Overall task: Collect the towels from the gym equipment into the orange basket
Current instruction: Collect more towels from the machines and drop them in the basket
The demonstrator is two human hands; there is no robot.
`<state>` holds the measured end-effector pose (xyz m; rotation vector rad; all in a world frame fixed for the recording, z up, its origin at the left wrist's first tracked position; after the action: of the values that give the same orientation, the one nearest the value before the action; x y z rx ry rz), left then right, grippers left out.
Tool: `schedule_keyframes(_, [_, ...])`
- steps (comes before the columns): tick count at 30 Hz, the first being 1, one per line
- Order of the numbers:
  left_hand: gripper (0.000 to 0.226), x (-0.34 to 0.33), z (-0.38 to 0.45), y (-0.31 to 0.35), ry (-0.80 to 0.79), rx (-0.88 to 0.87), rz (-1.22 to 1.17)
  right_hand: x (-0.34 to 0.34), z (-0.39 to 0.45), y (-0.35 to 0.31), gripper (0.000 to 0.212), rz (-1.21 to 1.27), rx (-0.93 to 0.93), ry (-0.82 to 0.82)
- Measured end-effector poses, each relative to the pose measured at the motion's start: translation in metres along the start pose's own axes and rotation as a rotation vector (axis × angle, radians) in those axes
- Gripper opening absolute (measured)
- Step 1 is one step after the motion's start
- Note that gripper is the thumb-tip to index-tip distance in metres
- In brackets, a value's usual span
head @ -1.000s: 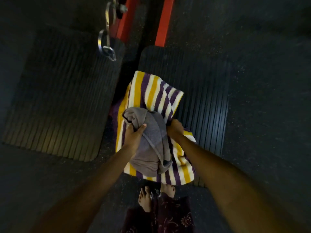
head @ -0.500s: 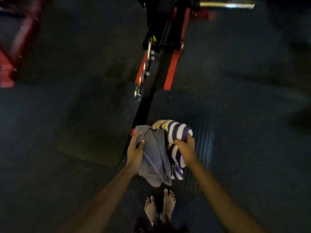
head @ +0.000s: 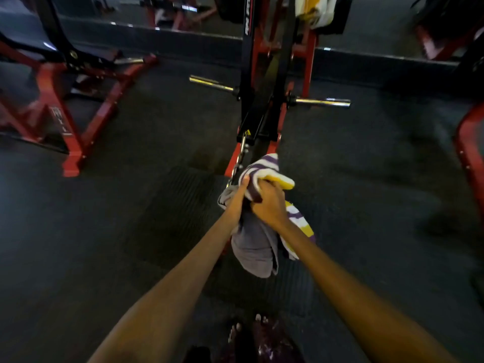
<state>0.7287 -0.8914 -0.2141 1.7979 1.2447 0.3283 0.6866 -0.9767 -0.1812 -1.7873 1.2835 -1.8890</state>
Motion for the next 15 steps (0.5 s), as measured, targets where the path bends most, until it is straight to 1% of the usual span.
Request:
schedule_keyframes(1, [0.064,-0.001,-0.001,0.008,0.029,-0.01,-0.005,0.002,-0.005,-0.013,0.042,-0.106,0.065,-0.027])
schedule_keyframes(2, [0.074,0.001,0.005,0.013,0.063,-0.034,-0.028,0.003,-0.01,-0.022,0.043,-0.155,0.122,-0.04])
schedule_keyframes(3, [0.079,0.004,0.01,0.017,0.092,-0.047,-0.045,0.008,-0.016,-0.031,0.042,-0.147,0.177,-0.044])
schedule_keyframes(4, [0.076,0.005,0.01,0.02,0.111,-0.036,-0.068,0.013,-0.02,-0.035,0.038,-0.054,0.191,-0.05])
schedule_keyframes(6, [0.062,0.0,-0.005,0.039,0.158,-0.026,-0.1,0.032,-0.02,-0.034,0.027,0.262,0.113,-0.002])
schedule_keyframes(7, [0.055,-0.002,-0.01,0.046,0.186,-0.022,-0.089,0.04,-0.018,-0.028,0.023,0.403,0.055,0.075])
schedule_keyframes(8, [0.049,-0.006,-0.018,0.054,0.209,-0.036,-0.057,0.049,-0.017,-0.021,0.019,0.473,0.006,0.173])
schedule_keyframes(9, [0.042,-0.009,-0.022,0.059,0.226,-0.05,-0.016,0.055,-0.016,-0.016,0.021,0.473,-0.035,0.239])
schedule_keyframes(10, [0.037,-0.013,-0.025,0.063,0.231,-0.062,0.02,0.06,-0.014,-0.014,0.029,0.431,-0.04,0.259])
schedule_keyframes(11, [0.031,-0.018,-0.027,0.066,0.233,-0.073,0.051,0.062,-0.011,-0.017,0.04,0.364,0.0,0.233])
schedule_keyframes(13, [0.024,-0.022,-0.026,0.072,0.231,-0.138,0.15,0.069,-0.005,-0.029,0.062,0.185,0.178,0.19])
schedule_keyframes(14, [0.025,-0.021,-0.024,0.073,0.235,-0.166,0.198,0.072,-0.002,-0.037,0.07,0.063,0.284,0.188])
schedule_keyframes(15, [0.038,-0.019,-0.017,0.074,0.251,-0.176,0.249,0.075,0.001,-0.044,0.076,-0.051,0.367,0.18])
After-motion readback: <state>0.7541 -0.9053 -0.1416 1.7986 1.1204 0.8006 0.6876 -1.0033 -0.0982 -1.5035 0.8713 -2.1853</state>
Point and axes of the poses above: each hand's wrist, its own z-axis towards the middle knuckle, its own x-axis out of the back of the hand, y = z × x, the point moved 4 cm from there along z, towards the middle knuckle, and after that the axes turned 3 degrees about -y, right-handed, at the moved point
